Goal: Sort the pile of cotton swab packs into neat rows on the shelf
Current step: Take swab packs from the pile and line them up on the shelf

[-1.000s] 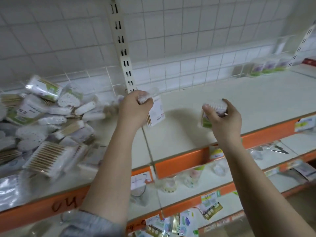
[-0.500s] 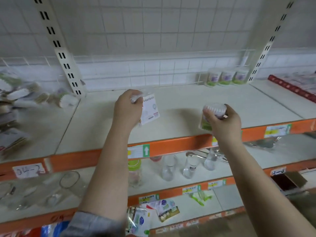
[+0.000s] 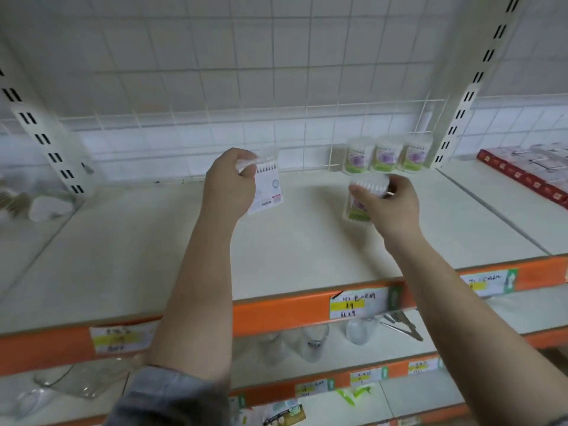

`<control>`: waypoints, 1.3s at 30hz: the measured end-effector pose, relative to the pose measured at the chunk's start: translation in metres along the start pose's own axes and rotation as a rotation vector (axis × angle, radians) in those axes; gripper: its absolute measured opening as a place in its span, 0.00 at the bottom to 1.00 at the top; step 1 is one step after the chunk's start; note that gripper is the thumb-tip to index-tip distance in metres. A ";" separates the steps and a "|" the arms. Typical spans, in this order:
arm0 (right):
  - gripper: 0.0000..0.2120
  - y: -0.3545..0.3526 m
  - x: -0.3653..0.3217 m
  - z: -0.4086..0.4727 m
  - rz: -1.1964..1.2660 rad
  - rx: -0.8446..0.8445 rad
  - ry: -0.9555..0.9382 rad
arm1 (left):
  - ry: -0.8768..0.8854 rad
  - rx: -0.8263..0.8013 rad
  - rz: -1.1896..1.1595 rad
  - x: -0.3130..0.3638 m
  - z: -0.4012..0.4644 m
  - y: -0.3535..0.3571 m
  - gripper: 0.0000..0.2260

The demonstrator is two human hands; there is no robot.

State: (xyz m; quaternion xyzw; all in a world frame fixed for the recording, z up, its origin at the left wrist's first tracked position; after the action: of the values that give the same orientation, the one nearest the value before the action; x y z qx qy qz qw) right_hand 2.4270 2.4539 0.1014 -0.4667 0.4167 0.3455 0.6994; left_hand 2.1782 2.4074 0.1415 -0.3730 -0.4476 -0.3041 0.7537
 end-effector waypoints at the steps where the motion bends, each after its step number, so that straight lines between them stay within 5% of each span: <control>1: 0.26 0.005 -0.001 0.009 -0.002 -0.019 0.006 | 0.004 0.009 0.010 0.002 0.006 0.005 0.09; 20: 0.34 0.085 -0.011 0.095 -0.310 -0.114 -0.113 | -0.055 0.061 0.137 -0.010 0.015 0.031 0.09; 39: 0.23 0.104 0.000 0.095 -0.030 -0.121 -0.138 | -0.139 0.125 0.207 -0.012 -0.009 0.019 0.10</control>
State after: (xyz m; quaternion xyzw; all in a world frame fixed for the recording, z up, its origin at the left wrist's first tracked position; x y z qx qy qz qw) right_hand 2.3611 2.5770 0.0838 -0.4893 0.3388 0.3907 0.7023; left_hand 2.1920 2.4114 0.1219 -0.3894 -0.4759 -0.1698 0.7701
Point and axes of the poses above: each hand's wrist, its own z-axis towards the middle knuckle, its own y-axis out of the palm, x = y × z, the point moved 4 cm from there along z, towards the middle knuckle, and after that the axes turned 9 degrees about -z, right-handed, at the moved point
